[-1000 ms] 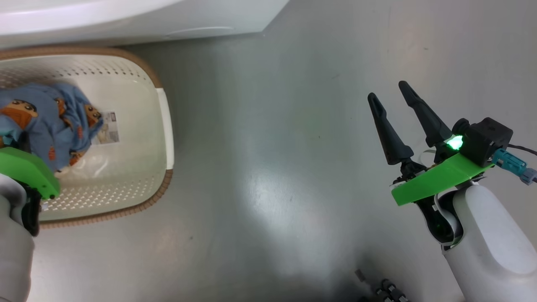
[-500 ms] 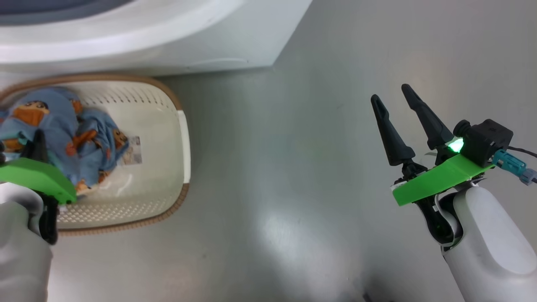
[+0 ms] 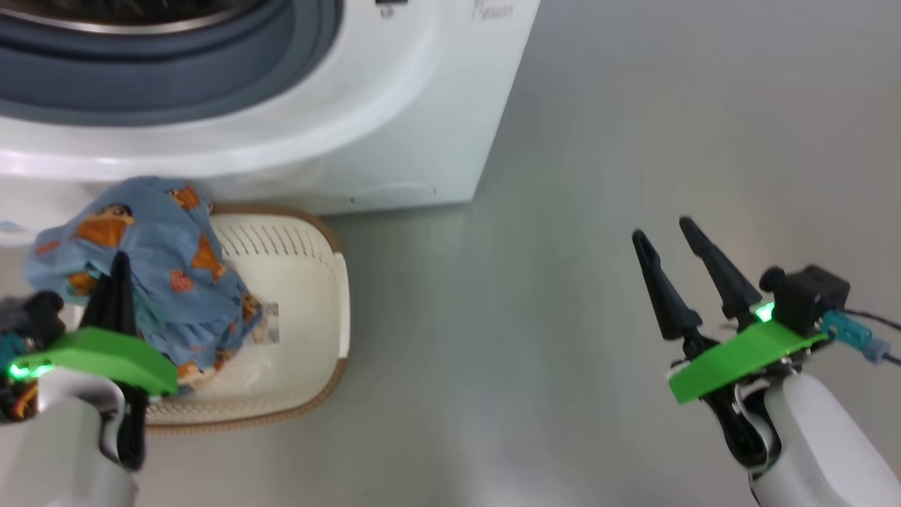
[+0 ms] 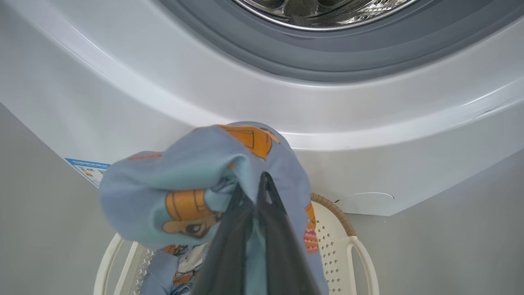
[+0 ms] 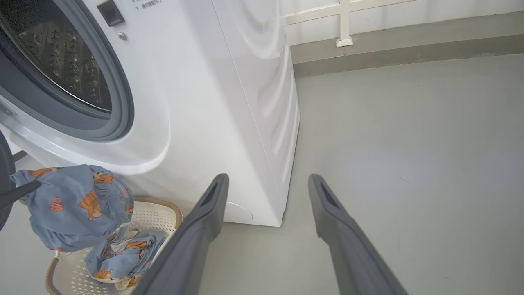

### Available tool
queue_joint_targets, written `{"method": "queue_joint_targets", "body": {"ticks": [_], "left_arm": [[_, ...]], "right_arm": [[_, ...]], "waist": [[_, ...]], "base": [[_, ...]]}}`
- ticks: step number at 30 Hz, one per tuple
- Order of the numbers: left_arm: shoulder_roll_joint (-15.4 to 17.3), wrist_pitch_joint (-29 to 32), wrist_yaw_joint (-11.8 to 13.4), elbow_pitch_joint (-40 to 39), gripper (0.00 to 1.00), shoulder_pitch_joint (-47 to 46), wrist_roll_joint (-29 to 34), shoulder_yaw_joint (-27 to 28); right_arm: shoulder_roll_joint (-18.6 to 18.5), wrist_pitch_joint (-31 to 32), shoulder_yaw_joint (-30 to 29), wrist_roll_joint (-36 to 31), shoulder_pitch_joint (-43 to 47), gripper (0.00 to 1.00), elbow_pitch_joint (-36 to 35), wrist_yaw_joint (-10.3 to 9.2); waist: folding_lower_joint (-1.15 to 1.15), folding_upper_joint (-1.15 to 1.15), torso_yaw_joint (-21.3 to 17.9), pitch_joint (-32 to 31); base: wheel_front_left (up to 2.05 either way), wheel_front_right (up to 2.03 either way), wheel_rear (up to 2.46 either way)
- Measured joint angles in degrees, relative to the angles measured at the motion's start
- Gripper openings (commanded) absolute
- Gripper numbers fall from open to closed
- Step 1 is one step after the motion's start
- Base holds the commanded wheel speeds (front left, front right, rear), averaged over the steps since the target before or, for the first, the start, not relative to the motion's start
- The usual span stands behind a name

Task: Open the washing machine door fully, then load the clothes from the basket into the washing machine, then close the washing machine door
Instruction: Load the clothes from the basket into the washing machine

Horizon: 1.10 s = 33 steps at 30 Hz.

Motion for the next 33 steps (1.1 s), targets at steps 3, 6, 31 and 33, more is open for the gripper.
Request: {"method": "queue_joint_targets", "body": {"ticks": [3,6,31,33], "left_arm": [[-1.24,-0.01,-0.08,-4.91,0.0,4.05,2.02,1.89],[-2.55,-0.16,-0.09,-9.7,0.0,8.43,3.69,3.52],[-10.25,-0.16,-0.49,-39.49,0.0,35.91,9.92,12.16],[-10.31,-0.16,-0.49,-39.47,0.0,35.7,9.89,11.95]], "right_arm": [[-0.21,0.01,-0.29,0.32,2.02,1.0,0.25,0.0],[-0.43,0.0,-0.91,0.49,4.11,1.0,0.34,-0.01],[-2.05,0.01,-5.65,1.54,14.52,1.0,-0.87,-0.01],[-1.93,0.01,-5.63,1.54,14.52,1.0,-0.94,-0.01]], "waist": [[0.0,0.0,0.27,-2.67],[0.0,0.0,0.52,-5.25],[0.0,0.0,1.42,-16.17],[0.0,0.0,1.35,-15.78]], "base": [[0.0,0.0,0.0],[0.0,0.0,0.0],[0.0,0.0,0.0],[0.0,0.0,0.0]]}}
